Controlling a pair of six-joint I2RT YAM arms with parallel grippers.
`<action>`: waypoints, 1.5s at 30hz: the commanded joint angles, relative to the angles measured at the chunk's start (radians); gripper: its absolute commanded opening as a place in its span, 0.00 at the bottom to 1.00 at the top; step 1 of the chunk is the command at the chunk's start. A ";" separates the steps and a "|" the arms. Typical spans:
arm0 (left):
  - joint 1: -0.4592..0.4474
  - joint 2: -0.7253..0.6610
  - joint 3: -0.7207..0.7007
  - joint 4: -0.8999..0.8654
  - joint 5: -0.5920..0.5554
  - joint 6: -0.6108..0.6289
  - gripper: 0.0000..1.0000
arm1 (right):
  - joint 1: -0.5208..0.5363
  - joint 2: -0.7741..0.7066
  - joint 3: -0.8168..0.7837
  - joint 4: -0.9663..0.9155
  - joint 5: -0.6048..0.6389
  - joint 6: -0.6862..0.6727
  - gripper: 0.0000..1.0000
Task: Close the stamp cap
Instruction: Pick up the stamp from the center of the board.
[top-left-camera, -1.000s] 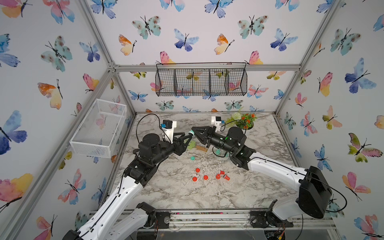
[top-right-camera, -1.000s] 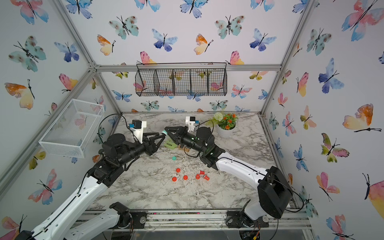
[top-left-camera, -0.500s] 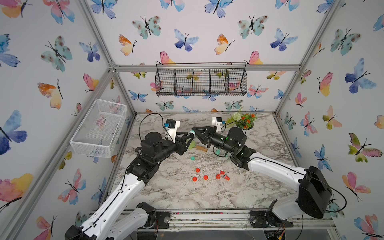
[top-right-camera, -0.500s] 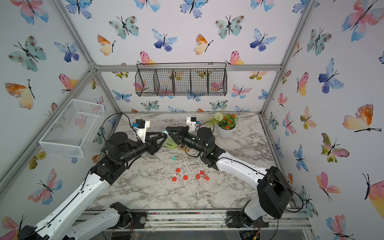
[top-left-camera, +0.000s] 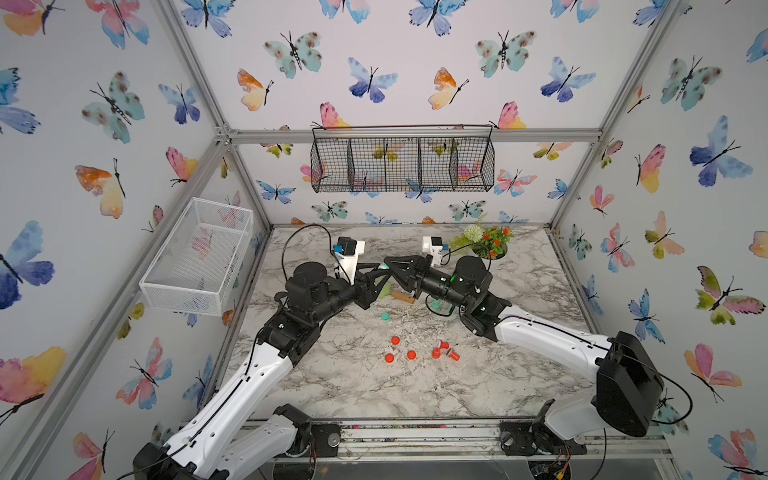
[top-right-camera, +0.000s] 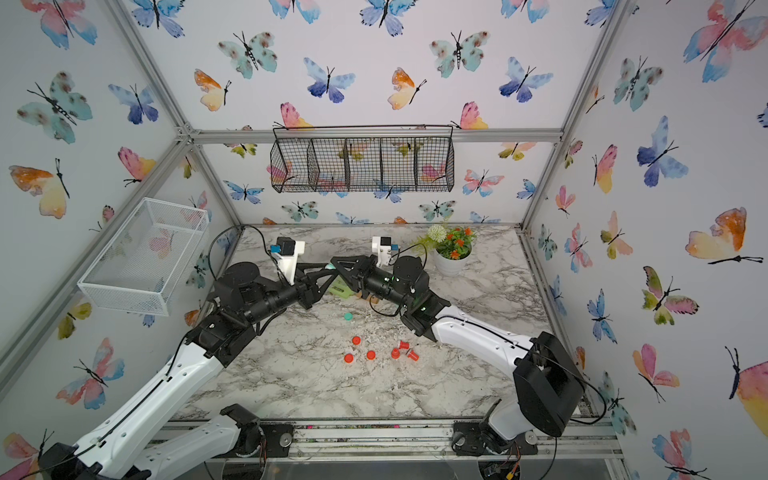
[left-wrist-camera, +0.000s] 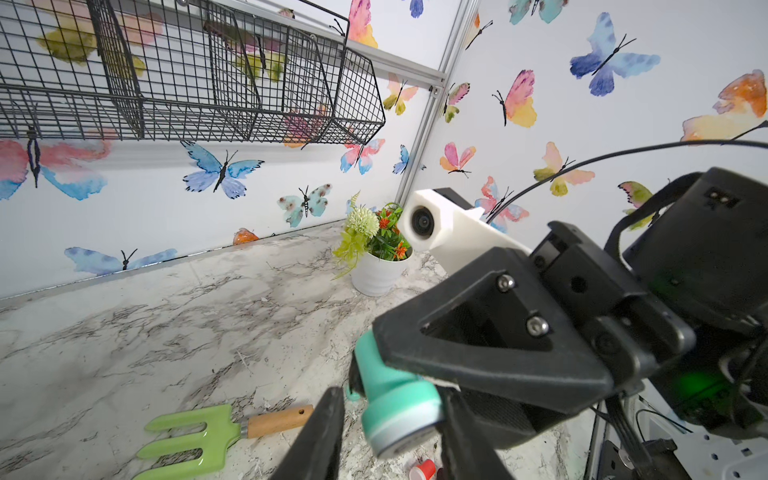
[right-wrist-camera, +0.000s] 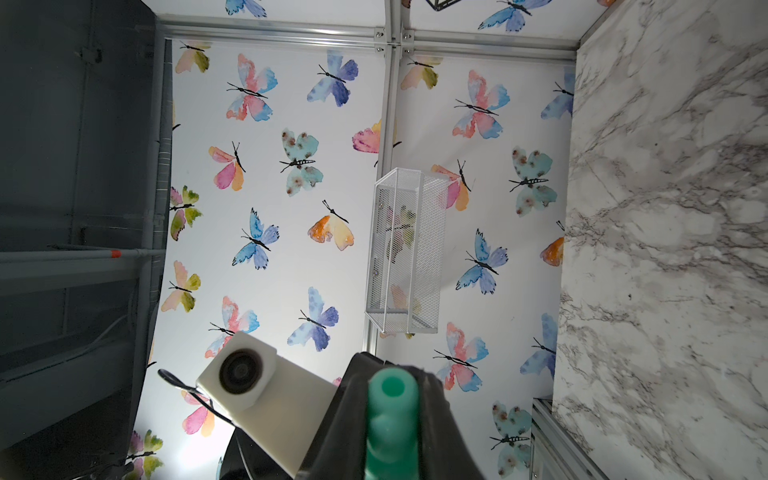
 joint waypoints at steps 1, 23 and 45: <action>-0.003 0.001 0.028 0.015 -0.043 0.008 0.37 | 0.005 -0.022 0.003 0.014 -0.017 -0.008 0.10; -0.011 -0.051 0.011 0.049 0.186 0.152 0.17 | -0.063 -0.078 -0.006 -0.049 -0.176 -0.232 0.44; -0.047 -0.188 -0.077 0.113 0.445 0.427 0.11 | -0.148 -0.127 0.307 -0.763 -0.691 -0.791 0.51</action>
